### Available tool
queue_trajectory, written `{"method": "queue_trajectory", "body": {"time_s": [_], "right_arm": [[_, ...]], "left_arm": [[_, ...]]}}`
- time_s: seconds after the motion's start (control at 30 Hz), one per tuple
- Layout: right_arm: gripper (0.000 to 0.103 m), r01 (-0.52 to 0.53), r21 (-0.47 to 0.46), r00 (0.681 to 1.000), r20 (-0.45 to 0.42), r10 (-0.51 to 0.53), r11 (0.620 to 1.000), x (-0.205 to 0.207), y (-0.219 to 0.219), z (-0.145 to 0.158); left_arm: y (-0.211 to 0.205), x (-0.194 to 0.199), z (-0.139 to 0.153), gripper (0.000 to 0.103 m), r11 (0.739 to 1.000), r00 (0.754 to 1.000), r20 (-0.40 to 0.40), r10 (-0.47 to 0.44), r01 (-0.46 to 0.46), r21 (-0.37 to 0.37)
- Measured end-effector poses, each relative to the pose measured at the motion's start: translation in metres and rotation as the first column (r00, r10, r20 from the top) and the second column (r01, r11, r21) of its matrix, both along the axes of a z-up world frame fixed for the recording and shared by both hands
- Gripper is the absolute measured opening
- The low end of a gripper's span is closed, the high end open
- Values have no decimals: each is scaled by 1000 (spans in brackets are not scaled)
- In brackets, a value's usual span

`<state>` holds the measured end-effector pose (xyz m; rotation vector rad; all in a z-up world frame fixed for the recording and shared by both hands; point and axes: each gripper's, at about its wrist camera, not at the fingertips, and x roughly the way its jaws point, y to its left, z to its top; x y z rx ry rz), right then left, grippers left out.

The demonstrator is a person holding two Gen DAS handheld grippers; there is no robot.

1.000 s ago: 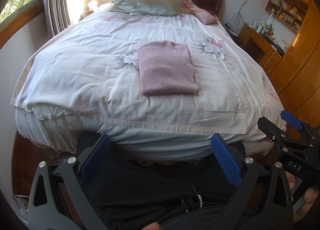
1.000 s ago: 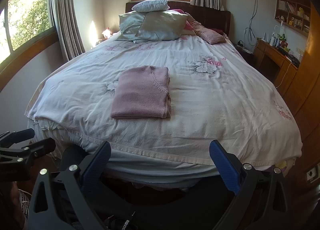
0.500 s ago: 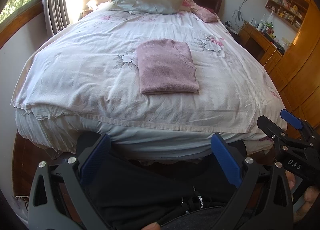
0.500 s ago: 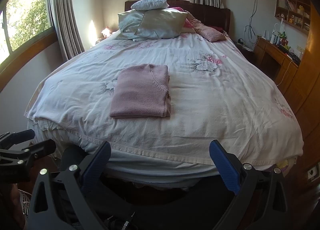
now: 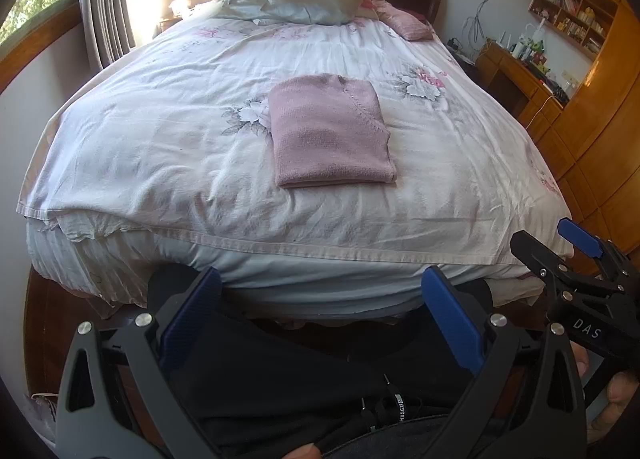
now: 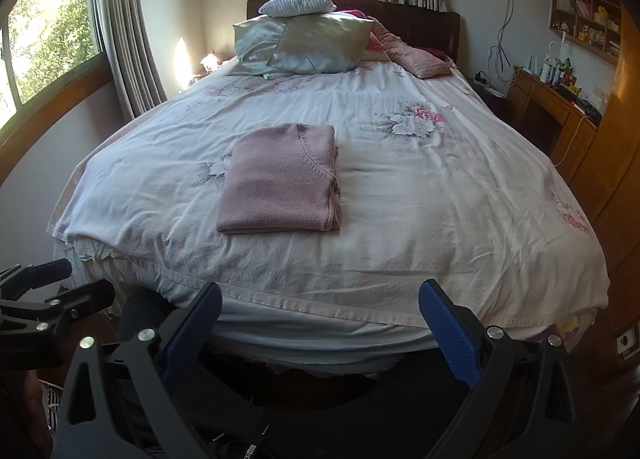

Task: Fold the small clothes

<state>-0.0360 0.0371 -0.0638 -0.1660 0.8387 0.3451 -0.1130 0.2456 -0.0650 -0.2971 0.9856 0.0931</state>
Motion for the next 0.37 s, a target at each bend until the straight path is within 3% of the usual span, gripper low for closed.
{"method": "queue_trajectory", "body": {"time_s": [0.37], "right_arm": [[99, 1, -7, 1000, 0, -1, 1000, -2, 6, -2]], "left_arm": [[1, 2, -3, 100, 1000, 1000, 2, 0, 0, 7]]}}
